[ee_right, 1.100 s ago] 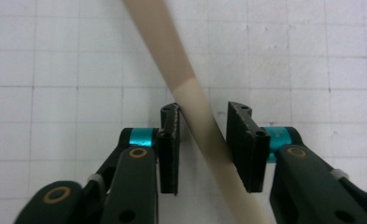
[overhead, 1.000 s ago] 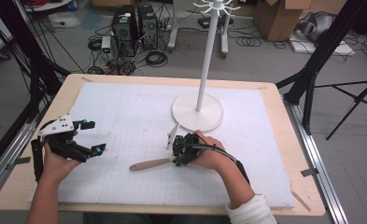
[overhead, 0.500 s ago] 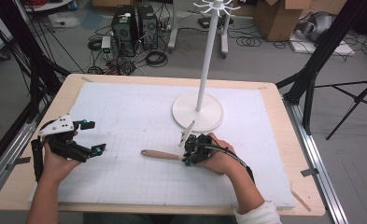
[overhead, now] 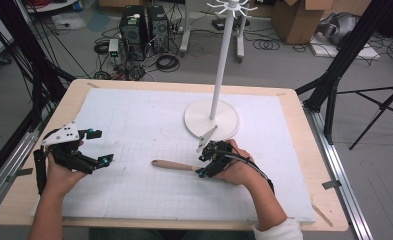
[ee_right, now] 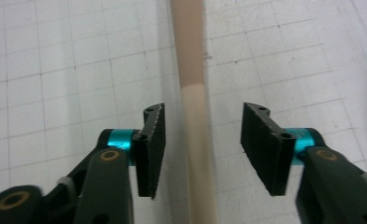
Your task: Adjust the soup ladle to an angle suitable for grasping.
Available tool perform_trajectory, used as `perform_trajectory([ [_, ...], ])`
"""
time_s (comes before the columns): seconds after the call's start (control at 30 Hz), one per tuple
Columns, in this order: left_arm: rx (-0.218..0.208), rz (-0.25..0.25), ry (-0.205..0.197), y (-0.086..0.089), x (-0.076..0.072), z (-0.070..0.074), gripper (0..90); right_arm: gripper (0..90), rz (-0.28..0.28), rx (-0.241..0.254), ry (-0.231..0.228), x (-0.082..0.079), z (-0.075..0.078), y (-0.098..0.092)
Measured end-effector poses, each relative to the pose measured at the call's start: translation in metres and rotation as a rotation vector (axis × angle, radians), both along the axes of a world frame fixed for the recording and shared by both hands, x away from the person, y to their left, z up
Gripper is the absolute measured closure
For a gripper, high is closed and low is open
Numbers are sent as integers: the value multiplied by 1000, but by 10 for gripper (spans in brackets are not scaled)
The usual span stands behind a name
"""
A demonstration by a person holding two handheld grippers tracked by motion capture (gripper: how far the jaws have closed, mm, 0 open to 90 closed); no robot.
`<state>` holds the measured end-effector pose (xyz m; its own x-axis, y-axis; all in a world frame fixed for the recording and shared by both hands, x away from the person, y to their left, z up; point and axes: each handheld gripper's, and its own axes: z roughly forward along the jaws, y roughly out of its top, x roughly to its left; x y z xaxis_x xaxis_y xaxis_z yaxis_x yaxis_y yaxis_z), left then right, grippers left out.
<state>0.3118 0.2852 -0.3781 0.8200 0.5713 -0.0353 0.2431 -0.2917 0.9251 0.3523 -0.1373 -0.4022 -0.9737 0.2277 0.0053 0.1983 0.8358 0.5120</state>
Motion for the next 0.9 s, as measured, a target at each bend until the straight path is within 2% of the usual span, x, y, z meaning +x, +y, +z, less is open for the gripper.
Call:
perform_trajectory([
  [0.07, 0, 0, -1, 0, 0, 0, 17, 425, -5, 4, 2, -1, 1, 0],
  [0.1, 0, -1, -2, -1, 0, 1, 17, 419, 0, 17, -5, -1, 2, 0],
  [0.13, -3, 1, -2, -1, -1, 1, 17, 397, 14, 52, -13, -1, 5, -1],
  [0.23, -2, -1, -2, 0, 0, 1, 17, 367, 12, 74, -17, -3, 9, -3],
  [0.43, -4, 1, 1, 1, 1, 0, 17, 207, -26, 135, -111, -7, 20, -11],
  [0.63, -10, 5, -2, 6, 0, 1, 17, 120, -61, 157, -155, -8, 28, -19],
  [0.9, 3, 13, -4, 7, 0, 1, 17, 99, -76, 156, -156, -5, 32, -19],
])
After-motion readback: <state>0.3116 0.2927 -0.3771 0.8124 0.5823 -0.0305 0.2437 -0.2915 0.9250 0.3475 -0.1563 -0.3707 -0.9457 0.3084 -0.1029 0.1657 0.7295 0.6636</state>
